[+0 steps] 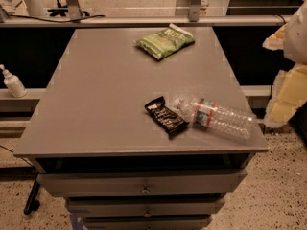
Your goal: Pick water bottle
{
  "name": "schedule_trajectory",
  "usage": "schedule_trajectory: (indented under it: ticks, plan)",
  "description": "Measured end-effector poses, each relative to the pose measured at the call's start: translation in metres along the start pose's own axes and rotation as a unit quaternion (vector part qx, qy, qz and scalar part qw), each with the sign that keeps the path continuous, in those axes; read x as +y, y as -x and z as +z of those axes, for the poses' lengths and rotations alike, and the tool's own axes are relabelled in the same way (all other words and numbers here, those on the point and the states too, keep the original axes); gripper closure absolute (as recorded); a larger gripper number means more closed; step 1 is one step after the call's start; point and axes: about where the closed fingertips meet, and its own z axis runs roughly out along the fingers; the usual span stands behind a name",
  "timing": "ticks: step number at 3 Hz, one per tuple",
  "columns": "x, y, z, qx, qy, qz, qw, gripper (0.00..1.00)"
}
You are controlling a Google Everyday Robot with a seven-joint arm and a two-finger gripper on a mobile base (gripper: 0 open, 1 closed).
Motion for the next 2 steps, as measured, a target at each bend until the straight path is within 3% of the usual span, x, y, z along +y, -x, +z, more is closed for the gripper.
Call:
schedule_trajectory:
  ticks: [2]
  plan:
    - [0.003,0.009,0.012,-0.009,-0.006,-0.001,0.9999,0.0]
